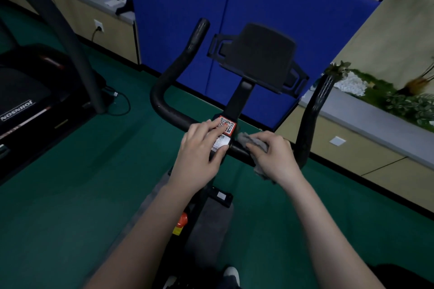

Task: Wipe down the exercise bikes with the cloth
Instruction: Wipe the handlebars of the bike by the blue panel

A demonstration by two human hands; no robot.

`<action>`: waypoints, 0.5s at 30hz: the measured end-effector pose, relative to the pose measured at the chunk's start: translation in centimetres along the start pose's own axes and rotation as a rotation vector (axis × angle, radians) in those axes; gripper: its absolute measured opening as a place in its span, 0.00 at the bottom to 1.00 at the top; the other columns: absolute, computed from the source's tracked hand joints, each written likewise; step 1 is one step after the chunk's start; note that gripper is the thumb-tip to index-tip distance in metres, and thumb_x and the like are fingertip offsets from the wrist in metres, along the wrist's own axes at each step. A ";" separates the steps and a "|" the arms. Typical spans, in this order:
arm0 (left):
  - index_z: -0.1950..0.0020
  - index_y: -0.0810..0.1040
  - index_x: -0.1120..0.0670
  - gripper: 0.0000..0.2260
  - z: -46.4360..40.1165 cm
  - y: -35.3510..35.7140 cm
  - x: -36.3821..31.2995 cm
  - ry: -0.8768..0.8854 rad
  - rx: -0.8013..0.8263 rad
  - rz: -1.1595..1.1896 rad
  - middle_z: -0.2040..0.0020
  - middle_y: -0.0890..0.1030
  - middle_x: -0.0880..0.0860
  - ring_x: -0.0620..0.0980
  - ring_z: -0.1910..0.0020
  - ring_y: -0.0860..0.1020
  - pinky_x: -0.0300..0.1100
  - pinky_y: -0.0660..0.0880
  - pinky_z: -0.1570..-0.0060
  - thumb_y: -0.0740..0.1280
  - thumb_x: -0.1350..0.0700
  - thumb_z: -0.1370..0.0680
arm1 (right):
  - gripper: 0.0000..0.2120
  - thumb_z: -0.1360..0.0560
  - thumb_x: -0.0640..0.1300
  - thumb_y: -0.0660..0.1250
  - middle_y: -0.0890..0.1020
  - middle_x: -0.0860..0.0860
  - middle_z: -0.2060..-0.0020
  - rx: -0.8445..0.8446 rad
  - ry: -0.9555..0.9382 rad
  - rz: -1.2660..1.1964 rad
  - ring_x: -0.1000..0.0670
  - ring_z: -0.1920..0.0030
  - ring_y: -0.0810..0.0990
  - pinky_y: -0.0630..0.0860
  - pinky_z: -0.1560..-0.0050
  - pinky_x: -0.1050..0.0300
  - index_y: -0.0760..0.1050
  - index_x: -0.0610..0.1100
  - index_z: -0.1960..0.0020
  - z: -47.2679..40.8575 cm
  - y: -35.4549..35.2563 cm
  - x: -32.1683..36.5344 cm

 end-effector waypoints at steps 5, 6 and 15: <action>0.33 0.74 0.53 0.19 0.0 -0.2 0.0 -0.004 0.010 -0.001 0.33 0.72 0.47 0.47 0.34 0.66 0.44 0.61 0.32 0.63 0.50 0.22 | 0.07 0.24 0.42 0.67 0.80 0.48 0.65 0.312 0.282 -0.014 0.50 0.61 0.78 0.72 0.62 0.58 0.79 0.40 0.57 -3.5 0.5 -0.9; 0.33 0.74 0.53 0.19 0.0 -0.2 0.0 0.002 0.007 -0.003 0.34 0.72 0.47 0.48 0.34 0.66 0.44 0.61 0.32 0.64 0.51 0.22 | 0.07 0.23 0.42 0.67 0.81 0.48 0.64 0.407 0.341 -0.055 0.50 0.63 0.79 0.74 0.63 0.60 0.79 0.40 0.56 -4.2 0.5 -0.9; 0.33 0.73 0.53 0.19 0.0 -0.2 -0.2 0.002 0.019 -0.014 0.33 0.72 0.47 0.48 0.35 0.67 0.46 0.63 0.33 0.62 0.50 0.22 | 0.04 0.25 0.42 0.68 0.84 0.46 0.58 0.200 0.160 -0.081 0.46 0.55 0.82 0.77 0.51 0.52 0.81 0.42 0.54 -2.5 0.2 -1.8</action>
Point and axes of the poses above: each hand's wrist, its own z-axis away from the middle knuckle, its own y-axis out of the palm, x = y × z, the point moved 4 cm from there along -z, towards the middle knuckle
